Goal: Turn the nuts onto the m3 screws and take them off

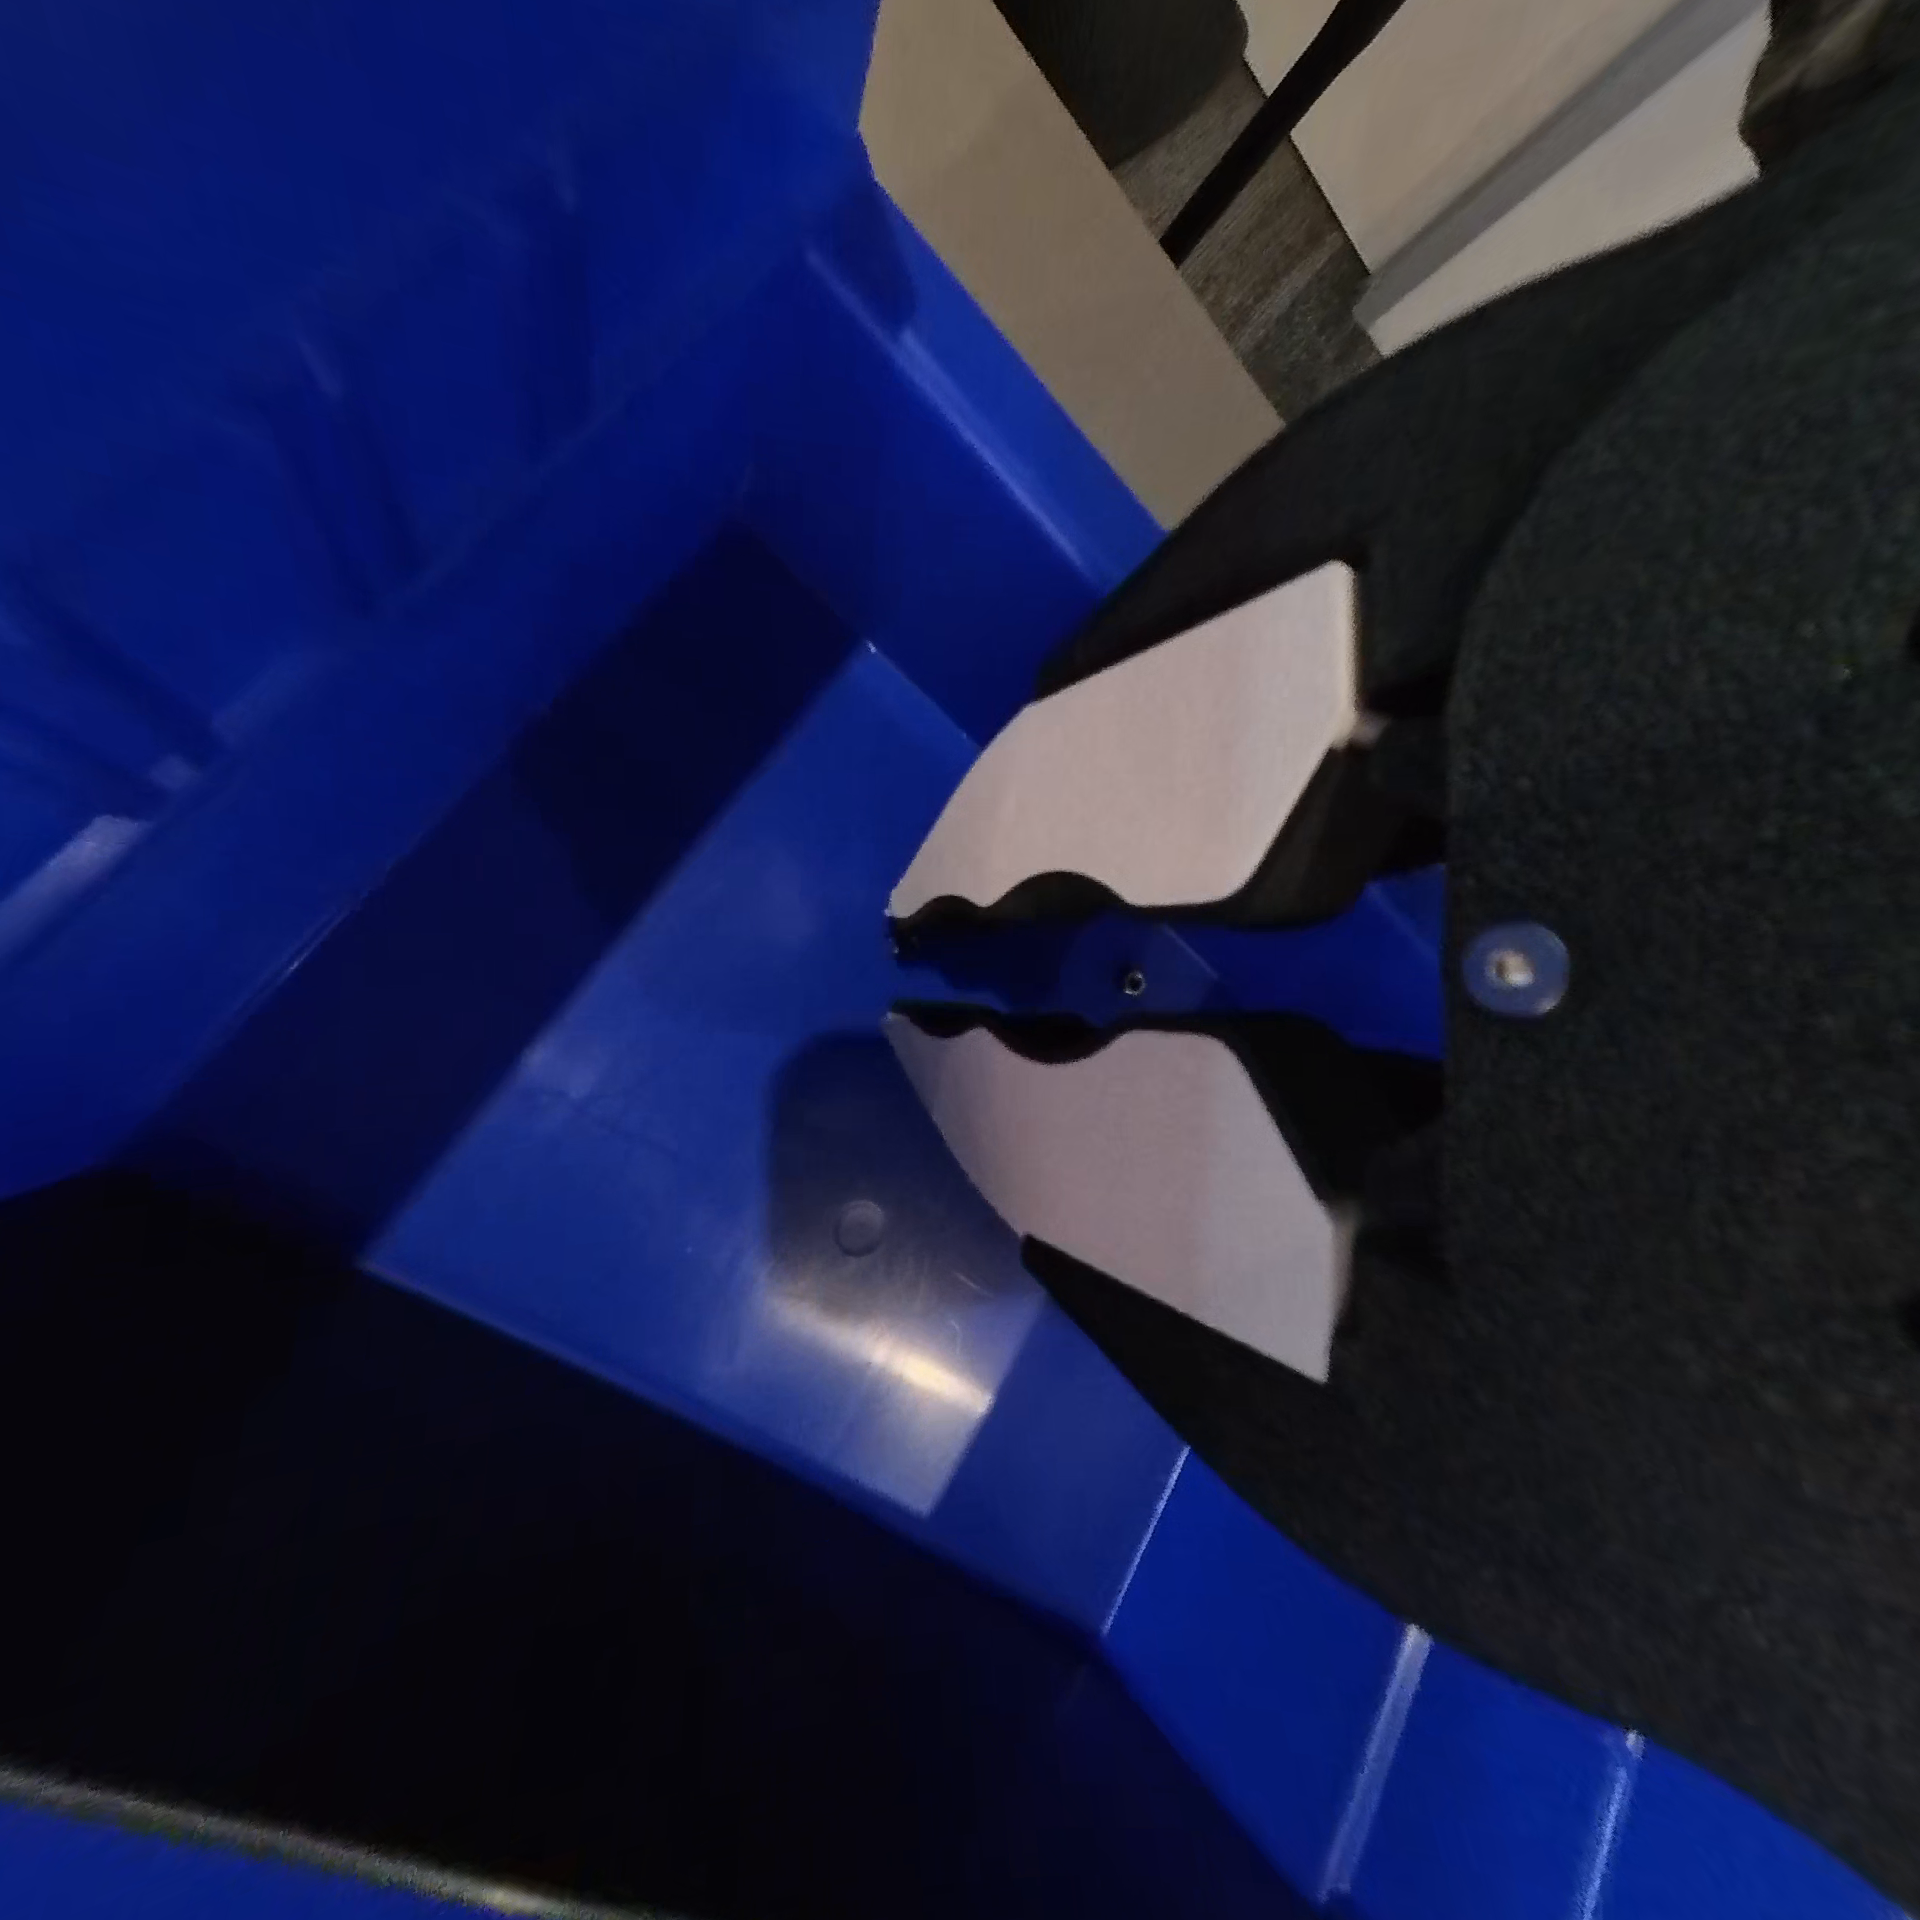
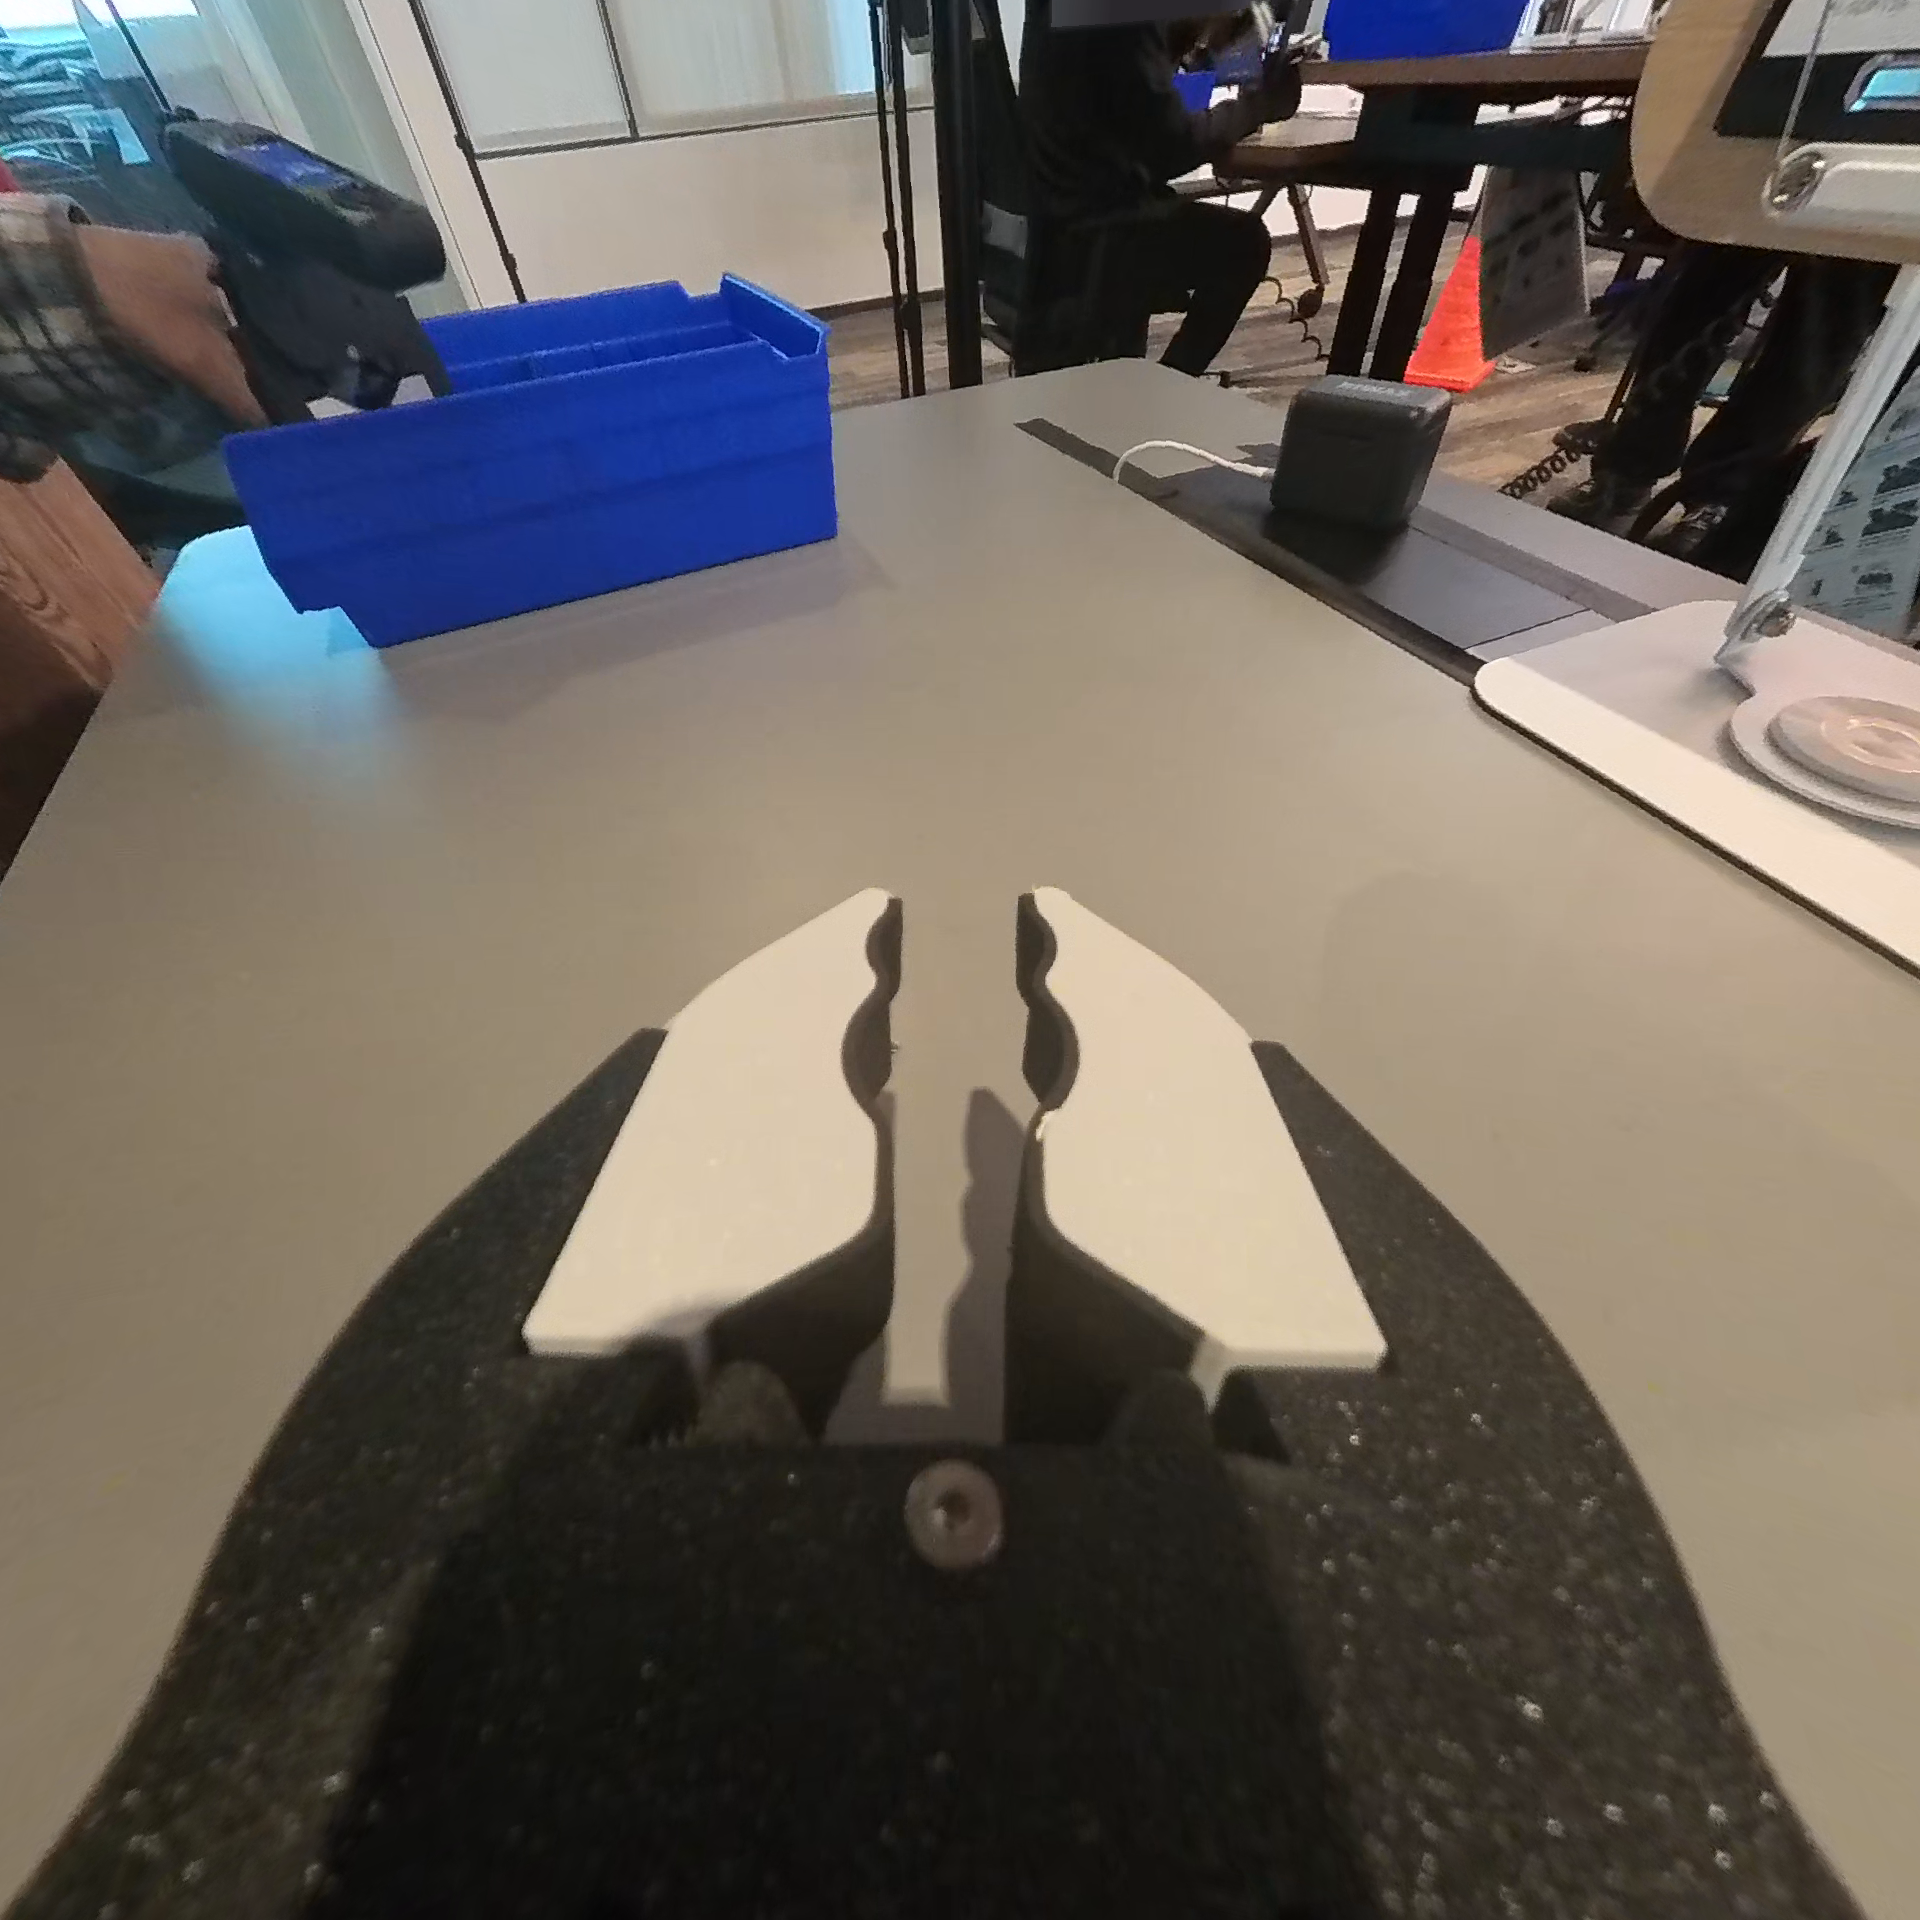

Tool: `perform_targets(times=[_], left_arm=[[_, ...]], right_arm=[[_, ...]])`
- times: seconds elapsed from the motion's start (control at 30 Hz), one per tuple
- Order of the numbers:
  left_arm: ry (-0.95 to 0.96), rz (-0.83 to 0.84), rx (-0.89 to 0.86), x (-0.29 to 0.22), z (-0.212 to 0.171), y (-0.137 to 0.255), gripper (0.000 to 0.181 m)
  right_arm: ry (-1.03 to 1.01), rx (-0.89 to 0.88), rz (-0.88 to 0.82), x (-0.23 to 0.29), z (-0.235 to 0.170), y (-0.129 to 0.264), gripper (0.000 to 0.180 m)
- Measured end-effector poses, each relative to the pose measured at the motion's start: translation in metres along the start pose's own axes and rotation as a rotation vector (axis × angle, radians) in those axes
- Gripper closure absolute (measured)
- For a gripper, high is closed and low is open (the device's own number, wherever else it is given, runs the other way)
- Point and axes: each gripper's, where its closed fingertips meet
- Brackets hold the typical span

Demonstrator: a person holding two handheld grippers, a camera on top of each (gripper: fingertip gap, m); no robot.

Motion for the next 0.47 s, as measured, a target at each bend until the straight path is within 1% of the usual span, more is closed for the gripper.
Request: perform_targets(times=[0.03, 0.2, 0.4, 0.47], left_arm=[[0.001, 0.000, 0.001, 0.0002, 0.0001, 0.0000, 0.169], [0.002, -0.017, 0.004, -0.0020, -0.0002, -0.0013, 0.176], [0.002, -0.019, -0.009, -0.0026, 0.0004, -0.0015, 0.176], [-0.004, -0.007, -0.019, -0.0010, 0.0012, 0.0003, 0.181]], right_arm=[[0.001, 0.002, -0.001, 0.0001, -0.0002, -0.0001, 0.159], [0.003, -0.002, -0.002, 0.0004, 0.0009, 0.0001, 0.159], [-0.002, -0.010, -0.001, 0.0002, 0.0024, 0.0008, 0.159], [-0.003, -0.017, 0.000, 0.0005, 0.0038, 0.0015, 0.160]])
Point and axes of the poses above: each gripper's, where its closed fingertips meet, y back along the fingers, z out of its top, x = y × z across the jaws, and after that the axes turned 7 degrees about -z, right-handed
